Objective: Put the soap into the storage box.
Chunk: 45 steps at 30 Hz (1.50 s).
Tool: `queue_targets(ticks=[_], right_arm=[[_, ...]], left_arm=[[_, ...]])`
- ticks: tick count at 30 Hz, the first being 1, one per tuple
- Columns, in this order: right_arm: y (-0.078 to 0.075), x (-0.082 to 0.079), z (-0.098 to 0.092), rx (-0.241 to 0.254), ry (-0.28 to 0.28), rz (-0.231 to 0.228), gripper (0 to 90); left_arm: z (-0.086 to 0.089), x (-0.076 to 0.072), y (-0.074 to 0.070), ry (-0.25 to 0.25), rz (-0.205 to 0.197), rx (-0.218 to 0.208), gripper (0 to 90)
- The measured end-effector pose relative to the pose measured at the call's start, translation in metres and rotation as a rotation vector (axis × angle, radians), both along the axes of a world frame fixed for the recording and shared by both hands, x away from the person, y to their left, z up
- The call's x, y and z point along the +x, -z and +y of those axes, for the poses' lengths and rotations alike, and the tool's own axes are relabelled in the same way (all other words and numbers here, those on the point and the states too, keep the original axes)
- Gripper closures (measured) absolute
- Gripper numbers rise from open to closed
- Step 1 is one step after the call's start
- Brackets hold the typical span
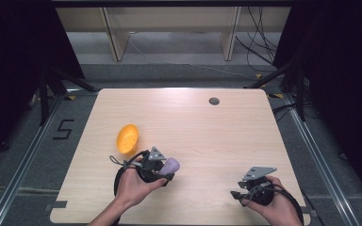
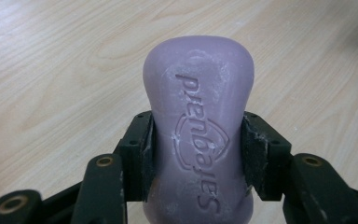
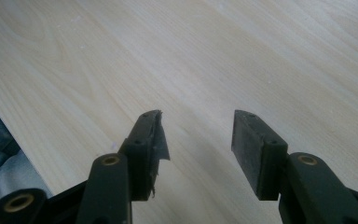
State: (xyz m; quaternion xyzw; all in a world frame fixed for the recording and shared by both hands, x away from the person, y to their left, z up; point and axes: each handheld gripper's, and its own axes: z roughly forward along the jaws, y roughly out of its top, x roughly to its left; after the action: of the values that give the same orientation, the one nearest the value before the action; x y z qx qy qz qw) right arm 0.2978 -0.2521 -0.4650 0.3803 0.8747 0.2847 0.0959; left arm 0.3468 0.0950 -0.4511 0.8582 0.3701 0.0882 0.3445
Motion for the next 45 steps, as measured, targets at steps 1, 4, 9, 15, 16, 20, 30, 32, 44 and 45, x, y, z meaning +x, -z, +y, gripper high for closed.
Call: queue_targets(ticks=[1, 4, 9, 15, 16, 20, 30, 32, 44, 45], right_arm=[[0.0, 0.0, 0.0, 0.0, 0.0, -0.001, 52.8], [0.0, 0.0, 0.001, 0.017, 0.013, 0.0, 52.7], [-0.001, 0.0, 0.0, 0.01, 0.01, 0.009, 52.6], [-0.001, 0.0, -0.001, 0.013, 0.01, -0.005, 51.7], [-0.001, 0.0, -0.001, 0.014, 0.011, -0.006, 51.7], [0.0, 0.0, -0.001, 0.027, 0.022, -0.018, 51.2], [0.0, 0.001, -0.001, 0.031, 0.021, -0.024, 51.0], [-0.002, 0.001, -0.002, 0.022, 0.017, -0.007, 51.0], [-0.002, 0.001, -0.002, 0.031, 0.02, -0.005, 50.3], [-0.002, 0.001, -0.002, 0.031, 0.02, -0.005, 50.3]], left_arm=[[0.001, 0.0, 0.0, 0.001, 0.004, 0.006, 49.4], [0.005, 0.001, -0.002, -0.003, 0.015, 0.012, 49.4], [0.008, 0.001, -0.002, -0.008, 0.003, 0.01, 49.4], [0.013, 0.0, -0.004, -0.024, -0.001, 0.004, 49.4], [0.014, 0.0, -0.004, -0.028, -0.003, 0.0, 49.4], [0.017, 0.0, -0.004, -0.046, -0.012, -0.005, 49.4], [0.023, -0.001, -0.005, -0.072, -0.007, -0.018, 49.4], [0.024, -0.001, -0.006, -0.074, -0.01, -0.017, 49.4], [0.032, 0.0, -0.007, -0.097, -0.012, -0.023, 49.4], [0.033, 0.0, -0.007, -0.101, -0.007, -0.028, 49.4]])
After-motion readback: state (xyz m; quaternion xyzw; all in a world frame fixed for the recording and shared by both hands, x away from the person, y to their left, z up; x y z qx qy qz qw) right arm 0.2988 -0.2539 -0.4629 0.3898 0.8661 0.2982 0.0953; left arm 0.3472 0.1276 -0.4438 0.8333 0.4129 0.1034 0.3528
